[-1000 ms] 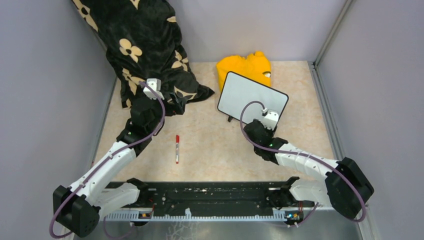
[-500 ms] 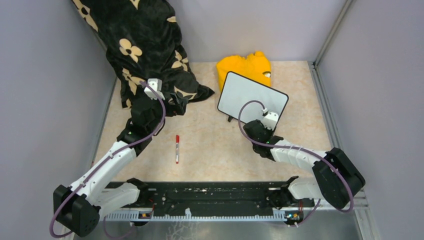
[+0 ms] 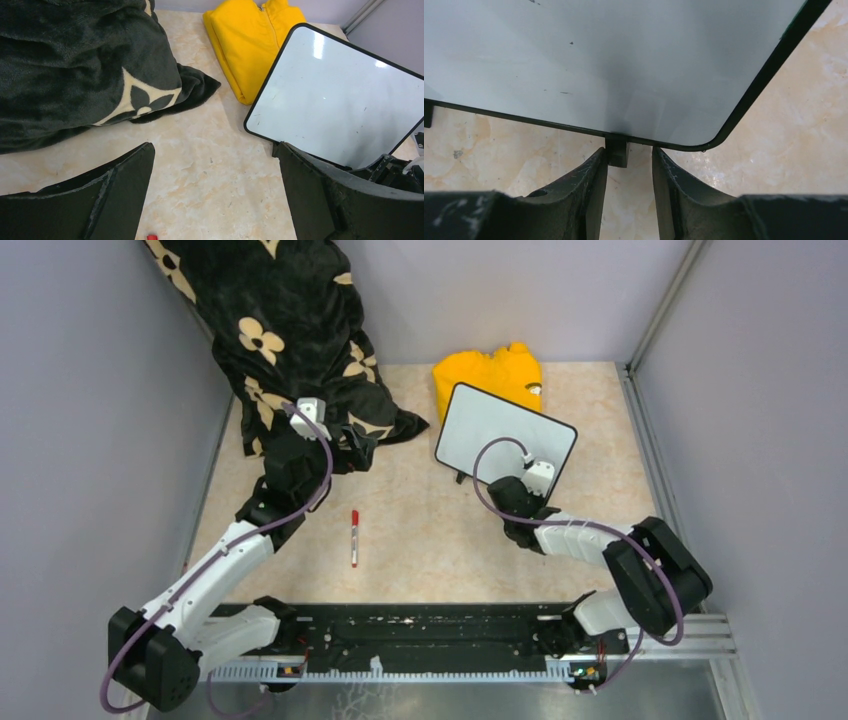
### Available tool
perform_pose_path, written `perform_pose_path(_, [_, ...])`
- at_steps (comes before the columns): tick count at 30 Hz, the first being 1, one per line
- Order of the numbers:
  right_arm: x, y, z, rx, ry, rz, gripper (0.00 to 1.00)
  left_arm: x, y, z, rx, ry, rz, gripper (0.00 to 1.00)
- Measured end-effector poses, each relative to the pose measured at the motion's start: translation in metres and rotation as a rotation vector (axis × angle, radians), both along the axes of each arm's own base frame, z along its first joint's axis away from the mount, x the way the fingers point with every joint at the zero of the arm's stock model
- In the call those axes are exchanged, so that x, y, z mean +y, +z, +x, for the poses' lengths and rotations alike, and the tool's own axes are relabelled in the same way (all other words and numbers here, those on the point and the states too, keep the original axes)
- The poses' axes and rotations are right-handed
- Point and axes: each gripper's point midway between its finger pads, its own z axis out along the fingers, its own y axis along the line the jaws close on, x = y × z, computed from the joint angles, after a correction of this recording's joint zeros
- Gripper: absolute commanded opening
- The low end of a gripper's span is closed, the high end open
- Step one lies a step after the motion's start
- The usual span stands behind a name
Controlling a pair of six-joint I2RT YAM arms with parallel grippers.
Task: Write a sentence on the whiteboard
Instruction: Adjust the whiteboard at the center of the board.
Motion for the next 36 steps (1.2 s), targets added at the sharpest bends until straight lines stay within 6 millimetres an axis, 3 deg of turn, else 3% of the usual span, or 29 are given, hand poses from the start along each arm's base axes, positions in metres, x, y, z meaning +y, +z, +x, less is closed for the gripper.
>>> perform_pose_path(6, [-0.002, -0.008, 0.004, 0.021, 0.005, -0.015, 0.37, -0.001, -0.004, 0.001, 0.009, 0.0, 0.003, 0.99])
perform_pose_path(8, [-0.002, -0.01, 0.005, 0.027, 0.008, -0.023, 0.29, -0.001, -0.004, 0.001, 0.01, 0.0, 0.004, 0.99])
perform_pose_path(13, [-0.002, -0.01, 0.009, 0.027, 0.02, -0.032, 0.0, -0.001, -0.006, 0.001, 0.013, 0.0, 0.006, 0.99])
perform_pose_path(24, [0.0, -0.008, 0.011, 0.042, 0.104, -0.078, 0.0, -0.002, -0.007, 0.001, 0.017, -0.006, 0.006, 0.99])
perform_pose_path(36, [0.059, -0.009, -0.001, 0.053, 0.424, -0.071, 0.0, -0.005, -0.012, 0.002, 0.031, -0.017, 0.01, 0.99])
